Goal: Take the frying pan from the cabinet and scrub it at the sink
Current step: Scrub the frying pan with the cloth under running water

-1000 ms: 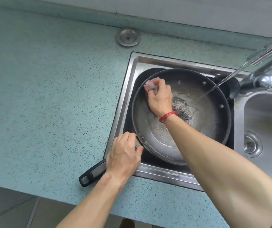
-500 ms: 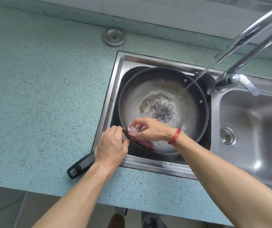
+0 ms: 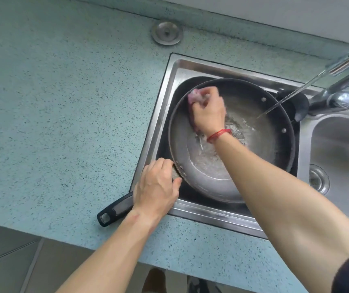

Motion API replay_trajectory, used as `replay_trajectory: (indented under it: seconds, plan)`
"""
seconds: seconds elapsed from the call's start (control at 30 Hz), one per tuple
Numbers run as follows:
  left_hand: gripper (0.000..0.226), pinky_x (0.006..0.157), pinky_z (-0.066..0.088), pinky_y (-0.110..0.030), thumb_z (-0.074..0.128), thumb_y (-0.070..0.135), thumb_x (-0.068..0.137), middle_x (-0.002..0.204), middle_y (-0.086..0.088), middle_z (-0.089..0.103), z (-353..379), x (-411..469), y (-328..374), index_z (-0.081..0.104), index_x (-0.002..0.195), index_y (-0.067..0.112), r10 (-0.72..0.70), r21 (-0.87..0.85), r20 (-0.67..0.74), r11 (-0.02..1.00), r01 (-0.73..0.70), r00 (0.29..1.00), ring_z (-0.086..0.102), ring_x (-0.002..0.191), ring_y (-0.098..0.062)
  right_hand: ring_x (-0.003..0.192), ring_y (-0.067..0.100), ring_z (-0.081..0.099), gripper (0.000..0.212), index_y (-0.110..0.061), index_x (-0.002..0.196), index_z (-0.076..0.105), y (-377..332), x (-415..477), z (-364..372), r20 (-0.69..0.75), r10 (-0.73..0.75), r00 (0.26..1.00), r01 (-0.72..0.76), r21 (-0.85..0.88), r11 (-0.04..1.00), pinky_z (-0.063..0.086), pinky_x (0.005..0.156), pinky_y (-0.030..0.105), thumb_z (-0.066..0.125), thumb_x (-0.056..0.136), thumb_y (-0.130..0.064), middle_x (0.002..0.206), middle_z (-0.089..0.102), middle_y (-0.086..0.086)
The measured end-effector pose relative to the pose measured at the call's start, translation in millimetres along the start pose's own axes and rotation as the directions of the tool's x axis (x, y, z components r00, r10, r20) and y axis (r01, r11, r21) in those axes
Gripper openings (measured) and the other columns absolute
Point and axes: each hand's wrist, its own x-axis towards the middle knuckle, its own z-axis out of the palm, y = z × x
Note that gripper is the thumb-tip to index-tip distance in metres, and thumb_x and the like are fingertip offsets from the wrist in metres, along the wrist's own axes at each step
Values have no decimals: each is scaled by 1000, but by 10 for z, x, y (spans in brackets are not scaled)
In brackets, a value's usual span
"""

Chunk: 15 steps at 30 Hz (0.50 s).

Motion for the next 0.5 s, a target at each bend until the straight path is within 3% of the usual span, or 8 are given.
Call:
replay_trajectory:
  seconds: [0.1, 0.2, 0.37, 0.5]
  plan:
    - [24, 75, 49, -36, 65, 34, 87, 92, 4, 57, 2, 2, 0, 57, 100, 16, -8, -7, -1, 1000, 8, 1000, 53, 86, -19, 99, 31, 59, 20, -25, 104, 51, 36, 192, -57, -166, 153, 974, -149, 33, 988, 47, 94, 46, 56, 86, -31, 105, 61, 7]
    - [26, 74, 50, -37, 66, 35, 86, 92, 3, 57, 2, 3, -2, 58, 101, 15, -1, -1, -1, 1000, 1, 1000, 53, 85, -19, 105, 32, 56, 24, -23, 110, 51, 3, 175, -24, -127, 207, 970, -207, 13, 978, 44, 98, 45, 55, 87, -29, 111, 59, 9]
    - [24, 74, 50, -37, 70, 31, 84, 88, 2, 58, -5, 4, 5, 59, 96, 13, 29, 16, -19, 999, -29, 999, 54, 82, -20, 92, 20, 65, 23, -26, 110, 52, -164, -224, 51, 189, 132, 973, -143, 48, 988, 56, 86, 43, 56, 91, -39, 104, 66, -1]
    - [25, 76, 50, -37, 68, 32, 84, 89, 2, 59, -15, 7, 1, 58, 97, 14, 22, 26, -8, 999, -21, 1000, 55, 84, -20, 85, 18, 67, 34, -28, 120, 53, -161, -758, -93, 488, 54, 871, -70, 15, 997, 60, 78, 39, 50, 96, -52, 100, 66, -3]
